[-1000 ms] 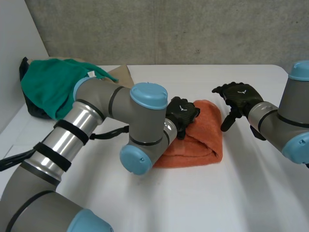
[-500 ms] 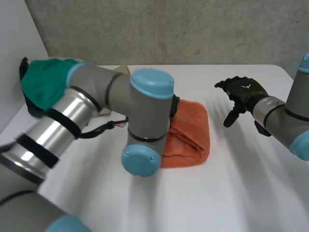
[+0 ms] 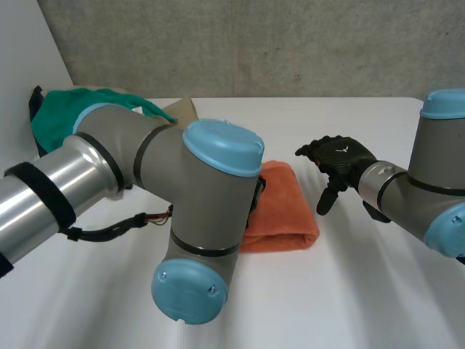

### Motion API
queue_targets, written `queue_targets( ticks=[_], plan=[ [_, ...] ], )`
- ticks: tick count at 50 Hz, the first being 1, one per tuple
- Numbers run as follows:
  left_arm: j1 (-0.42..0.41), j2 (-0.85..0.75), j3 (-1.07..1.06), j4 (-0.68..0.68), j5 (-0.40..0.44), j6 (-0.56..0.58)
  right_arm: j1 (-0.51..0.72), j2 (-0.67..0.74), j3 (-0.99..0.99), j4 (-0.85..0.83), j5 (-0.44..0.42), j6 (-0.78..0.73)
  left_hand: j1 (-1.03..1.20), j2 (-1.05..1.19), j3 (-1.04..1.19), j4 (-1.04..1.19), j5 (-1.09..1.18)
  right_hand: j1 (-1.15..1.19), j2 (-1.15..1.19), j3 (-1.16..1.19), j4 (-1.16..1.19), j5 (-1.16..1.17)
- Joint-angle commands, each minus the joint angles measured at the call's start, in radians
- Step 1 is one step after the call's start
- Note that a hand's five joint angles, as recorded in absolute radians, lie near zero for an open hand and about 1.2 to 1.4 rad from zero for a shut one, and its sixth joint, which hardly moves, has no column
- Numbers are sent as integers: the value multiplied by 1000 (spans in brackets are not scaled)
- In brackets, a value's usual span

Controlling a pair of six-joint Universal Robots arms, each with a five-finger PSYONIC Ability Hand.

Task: Fold the laundry.

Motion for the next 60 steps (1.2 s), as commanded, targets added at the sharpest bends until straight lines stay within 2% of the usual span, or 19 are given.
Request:
queue_targets(
  ticks=[1,5,6,9,13,18,22,27,30,41,50,54,58,60],
  plan=[
    [47,58,84,31,4,-30,17,-15,1,-4,6,56,-57,-160,-167,-157,-162,-52,-32,-36,-38,-48],
    [98,62,121,66,97,-92,23,-13,-8,2,3,114,-57,-160,-167,-157,-162,-52,-32,-36,-38,-48],
    [115,43,136,72,155,-121,26,-12,-10,2,3,126,-57,-160,-167,-157,-162,-52,-32,-36,-38,-48],
    [129,-7,163,59,256,-198,35,7,-22,8,-1,171,-57,-160,-167,-157,-162,-52,-32,-36,-38,-48],
    [124,-78,184,22,304,-266,40,41,-35,11,-4,172,-57,-160,-167,-157,-162,-52,-32,-36,-38,-48],
    [110,-147,209,-13,258,-304,44,96,-54,11,-9,160,-57,-160,-167,-157,-162,-52,-32,-36,-38,-48],
    [104,-191,230,-21,188,-304,52,153,-81,11,-18,149,-57,-160,-167,-157,-162,-52,-32,-36,-38,-48],
    [104,-240,273,-62,47,-303,56,218,-117,15,-7,105,-57,-160,-167,-157,-162,-52,-32,-36,-38,-48],
    [103,-253,288,-99,18,-289,56,232,-130,15,-7,76,-57,-160,-167,-157,-162,-52,-32,-36,-38,-48],
    [71,-245,316,-207,77,-229,60,228,-142,33,10,-33,20,-83,-90,-80,-85,-52,-32,-36,-38,-48],
    [112,-115,365,-204,88,-231,38,68,-78,-24,29,30,-21,-124,-131,-121,-126,-52,-32,-36,-38,-48],
    [138,-3,355,-153,151,-255,4,-4,-13,-65,68,148,-57,-160,-167,-157,-162,-52,-32,-36,-38,-48],
    [158,100,309,-78,299,-277,-14,-42,70,-67,66,270,-57,-160,-167,-157,-162,-52,-32,-36,-38,-48],
    [166,146,267,-47,404,-283,-17,-53,126,-67,45,326,-57,-160,-167,-157,-162,-52,-32,-36,-38,-48]
  ],
)
